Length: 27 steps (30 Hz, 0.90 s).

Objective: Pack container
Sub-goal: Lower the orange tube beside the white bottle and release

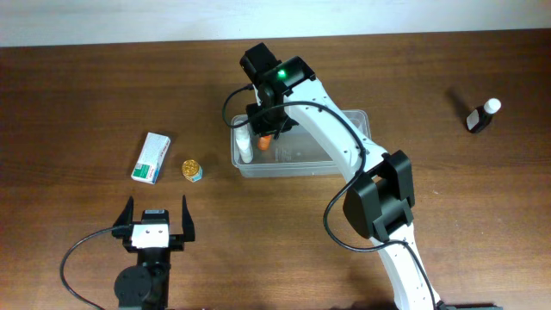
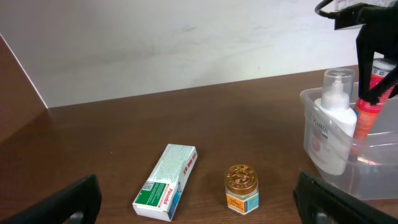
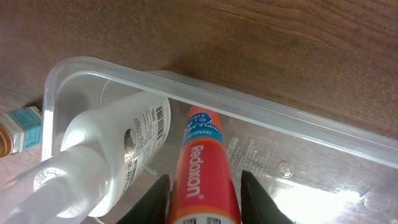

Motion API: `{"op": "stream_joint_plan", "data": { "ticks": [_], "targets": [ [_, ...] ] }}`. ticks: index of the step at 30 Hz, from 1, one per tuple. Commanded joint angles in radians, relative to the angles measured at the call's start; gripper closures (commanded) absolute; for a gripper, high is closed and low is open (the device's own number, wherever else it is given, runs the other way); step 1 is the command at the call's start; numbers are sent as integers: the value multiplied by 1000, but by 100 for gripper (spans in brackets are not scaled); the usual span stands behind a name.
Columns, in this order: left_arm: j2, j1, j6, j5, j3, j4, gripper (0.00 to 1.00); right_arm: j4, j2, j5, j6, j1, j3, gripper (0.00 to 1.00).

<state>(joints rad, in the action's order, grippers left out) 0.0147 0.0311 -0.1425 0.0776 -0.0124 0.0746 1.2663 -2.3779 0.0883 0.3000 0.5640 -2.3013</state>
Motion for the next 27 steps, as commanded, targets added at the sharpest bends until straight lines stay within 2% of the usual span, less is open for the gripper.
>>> {"op": "stream_joint_plan", "data": {
  "ticks": [1,7,17,27],
  "targets": [
    [-8,-6,-17,-11,3,2,0,-4,-4,9,4,6,3,70],
    [-8,-6,-17,-11,3,2,1,-24,-4,9,4,6,3,69],
    [-8,-6,-16,-11,3,2,1,-32,-3,9,-6,6,-28,63],
    [-8,-6,-17,-11,3,2,1,29,8,8,-7,5,-179,60]
  ]
}}
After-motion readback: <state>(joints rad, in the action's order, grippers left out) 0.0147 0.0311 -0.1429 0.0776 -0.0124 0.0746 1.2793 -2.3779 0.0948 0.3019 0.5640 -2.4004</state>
